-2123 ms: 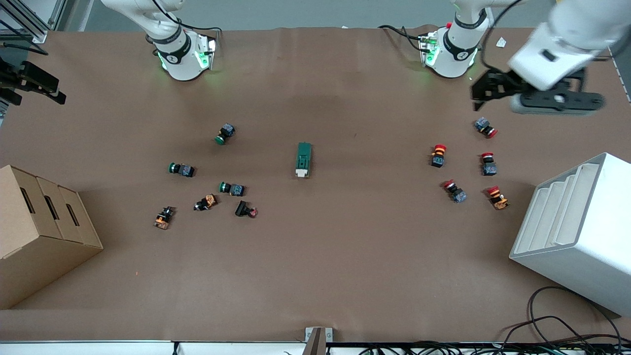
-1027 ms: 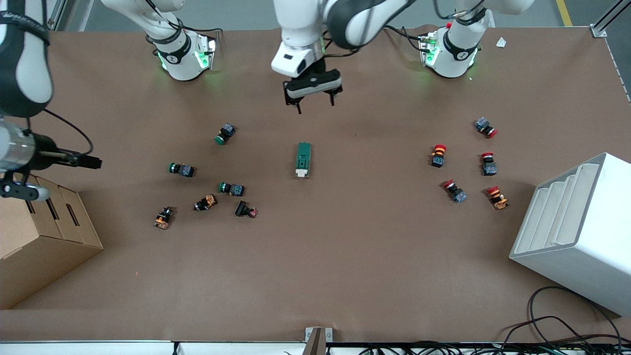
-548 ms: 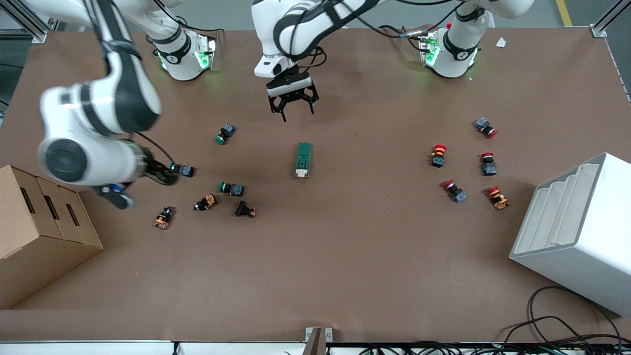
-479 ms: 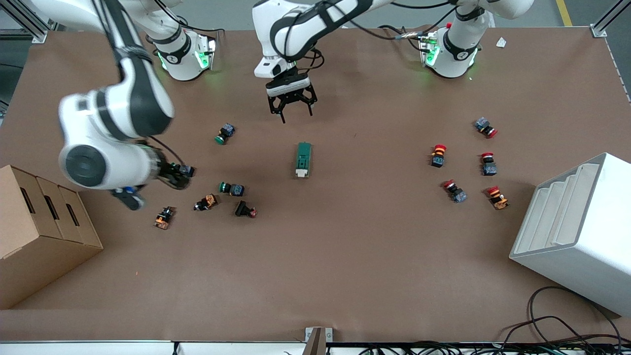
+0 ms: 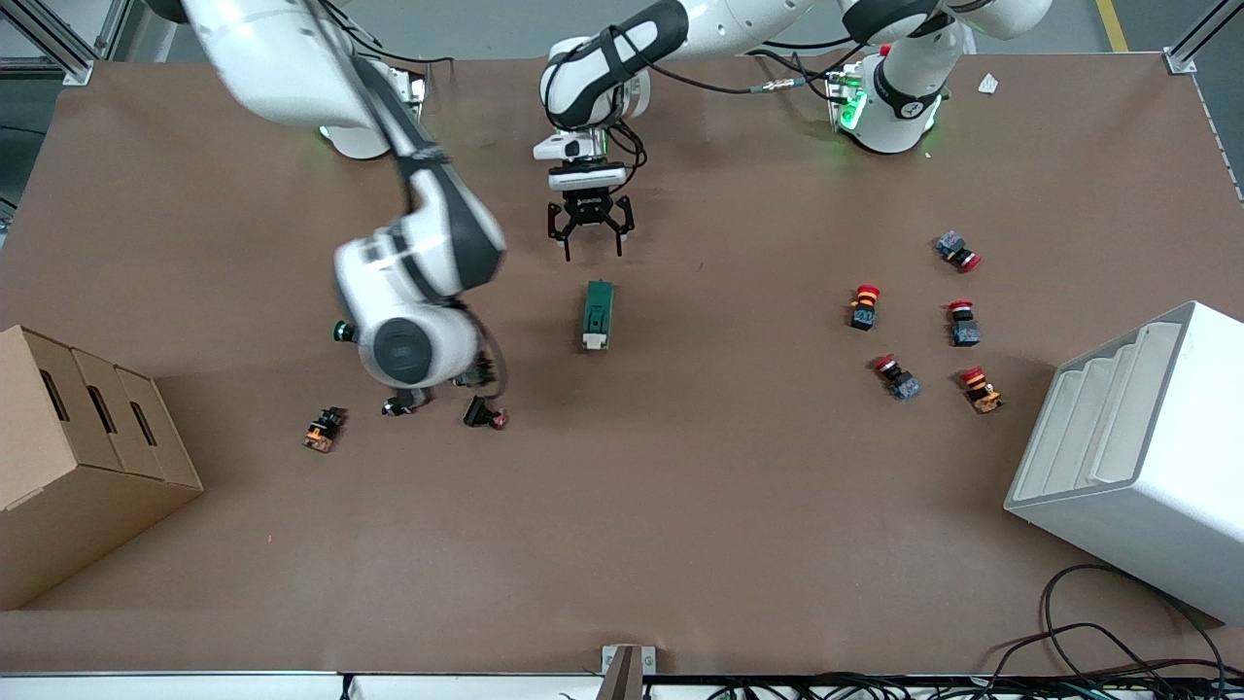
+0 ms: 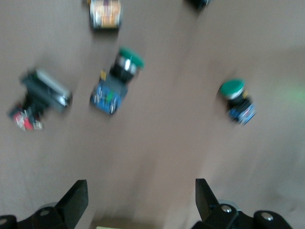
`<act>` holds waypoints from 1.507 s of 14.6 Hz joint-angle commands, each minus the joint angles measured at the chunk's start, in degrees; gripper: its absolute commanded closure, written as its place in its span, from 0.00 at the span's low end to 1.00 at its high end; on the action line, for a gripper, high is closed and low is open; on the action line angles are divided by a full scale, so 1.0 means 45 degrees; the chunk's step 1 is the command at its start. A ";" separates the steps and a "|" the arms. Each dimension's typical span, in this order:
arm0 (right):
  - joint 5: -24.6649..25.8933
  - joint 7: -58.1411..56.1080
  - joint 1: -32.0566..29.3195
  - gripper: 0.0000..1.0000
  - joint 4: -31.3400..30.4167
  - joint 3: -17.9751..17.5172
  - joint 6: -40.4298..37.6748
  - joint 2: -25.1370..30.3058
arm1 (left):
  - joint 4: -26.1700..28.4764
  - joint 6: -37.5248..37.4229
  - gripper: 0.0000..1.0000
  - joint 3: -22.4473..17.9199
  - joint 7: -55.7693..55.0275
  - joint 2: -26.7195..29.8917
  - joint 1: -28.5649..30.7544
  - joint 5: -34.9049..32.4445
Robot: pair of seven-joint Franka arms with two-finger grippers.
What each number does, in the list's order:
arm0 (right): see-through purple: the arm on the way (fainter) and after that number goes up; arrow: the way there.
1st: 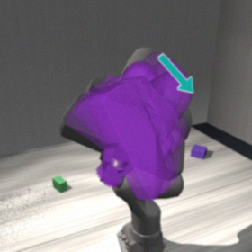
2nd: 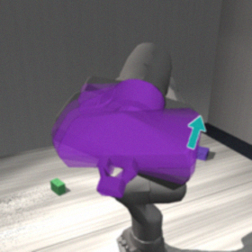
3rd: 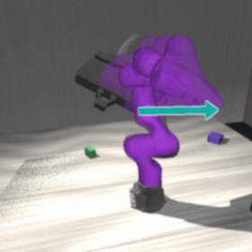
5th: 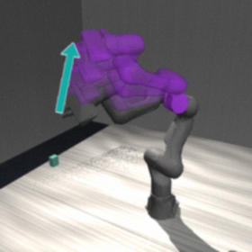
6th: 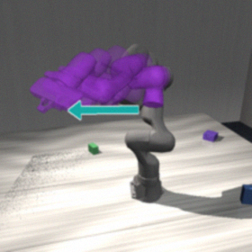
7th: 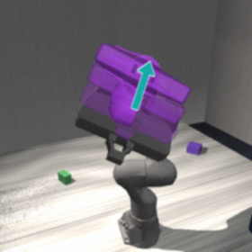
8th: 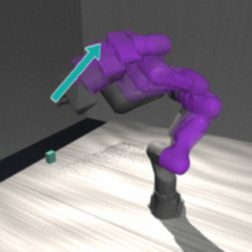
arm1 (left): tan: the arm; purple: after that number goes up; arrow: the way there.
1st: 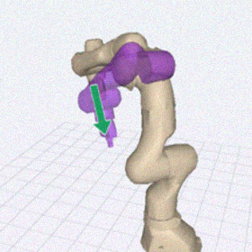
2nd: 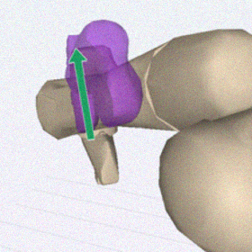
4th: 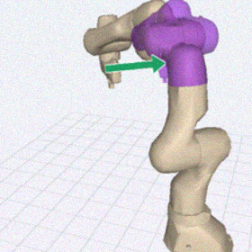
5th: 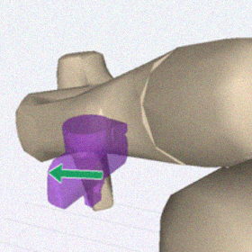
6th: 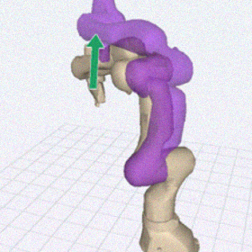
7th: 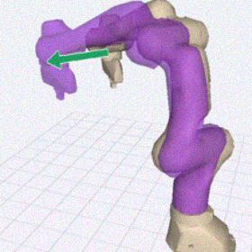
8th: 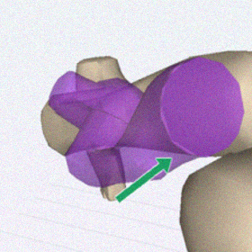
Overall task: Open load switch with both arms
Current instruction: 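Reach the right gripper to the white lever while the left gripper hovers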
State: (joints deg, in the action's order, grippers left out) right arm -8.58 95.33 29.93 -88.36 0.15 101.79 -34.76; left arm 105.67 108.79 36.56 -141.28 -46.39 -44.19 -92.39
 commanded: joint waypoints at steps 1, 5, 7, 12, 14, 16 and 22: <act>-0.0939 0.1215 0.0788 0.00 0.0436 0.0142 0.0989 -0.0731 | 0.0053 -0.0812 0.01 -0.0486 -0.0342 -0.0509 -0.0373 -0.1399; -0.1491 0.2329 0.1433 0.00 0.0436 0.0142 0.2339 -0.1415 | -0.0006 -0.0913 0.01 -0.1793 -0.1455 -0.0921 -0.1349 -0.2750; -0.1491 0.2507 0.1765 0.00 0.0436 0.0142 0.2731 -0.1669 | -0.0064 -0.0913 0.01 -0.2342 -0.1495 -0.0941 -0.1761 -0.2790; -0.1646 0.2507 0.2195 0.00 0.0436 0.0104 0.2732 -0.1866 | -0.0045 -0.0913 0.01 -0.2422 -0.1866 -0.1058 -0.1821 -0.3199; -0.1978 0.2507 0.2313 0.00 0.0436 0.0084 0.2694 -0.1866 | -0.0064 -0.0913 0.01 -0.2422 -0.1944 -0.1117 -0.1782 -0.3473; -0.1998 0.2488 0.2314 0.00 0.0456 0.0045 0.2557 -0.1788 | -0.0064 -0.0913 0.01 -0.2422 -0.1944 -0.1136 -0.1782 -0.3474; -0.1979 0.2390 0.2079 0.00 0.1646 -0.0209 0.0060 -0.1670 | -0.0064 -0.0913 0.01 -0.2442 -0.1964 -0.1214 -0.1801 -0.3532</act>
State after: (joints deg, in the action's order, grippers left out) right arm -16.08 106.11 39.65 -82.70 0.06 105.78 -42.66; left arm 105.94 105.40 26.00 -148.86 -51.18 -51.65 -106.84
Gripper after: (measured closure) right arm 0.000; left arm 0.004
